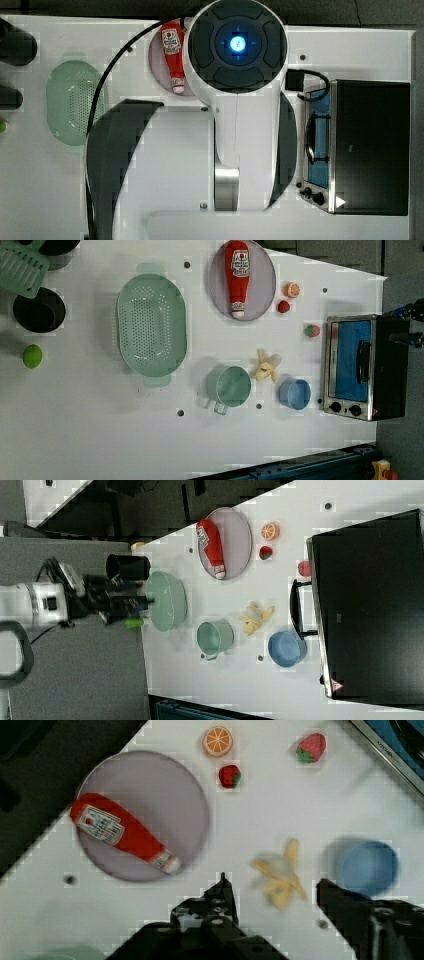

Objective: Pick banana from table and place on oven.

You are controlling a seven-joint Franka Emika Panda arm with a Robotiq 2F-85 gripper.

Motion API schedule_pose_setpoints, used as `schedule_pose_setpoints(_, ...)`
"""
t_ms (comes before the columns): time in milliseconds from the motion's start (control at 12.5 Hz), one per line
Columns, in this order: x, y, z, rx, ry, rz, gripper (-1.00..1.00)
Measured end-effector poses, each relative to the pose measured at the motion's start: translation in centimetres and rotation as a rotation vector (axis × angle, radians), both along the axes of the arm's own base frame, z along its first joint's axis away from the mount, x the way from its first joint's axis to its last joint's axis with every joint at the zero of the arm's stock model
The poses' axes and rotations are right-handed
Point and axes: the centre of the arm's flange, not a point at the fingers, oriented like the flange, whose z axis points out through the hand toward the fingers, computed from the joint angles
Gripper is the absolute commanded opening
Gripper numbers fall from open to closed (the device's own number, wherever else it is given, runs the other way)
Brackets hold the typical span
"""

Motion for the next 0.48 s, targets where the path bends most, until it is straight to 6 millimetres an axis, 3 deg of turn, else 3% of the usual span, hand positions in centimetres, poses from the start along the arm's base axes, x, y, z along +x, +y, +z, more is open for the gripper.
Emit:
schedule_pose_setpoints(160,-8.0,-0.8,-0.4,-0.008,0.179,-0.017,0.81)
schedule_pose_setpoints(240,-10.8,-1.3,1.0,0.004,0.173,-0.028,0.99)
schedule_pose_setpoints(480,-15.2,-1.5,9.2,-0.009,-0.039,-0.041,1.0)
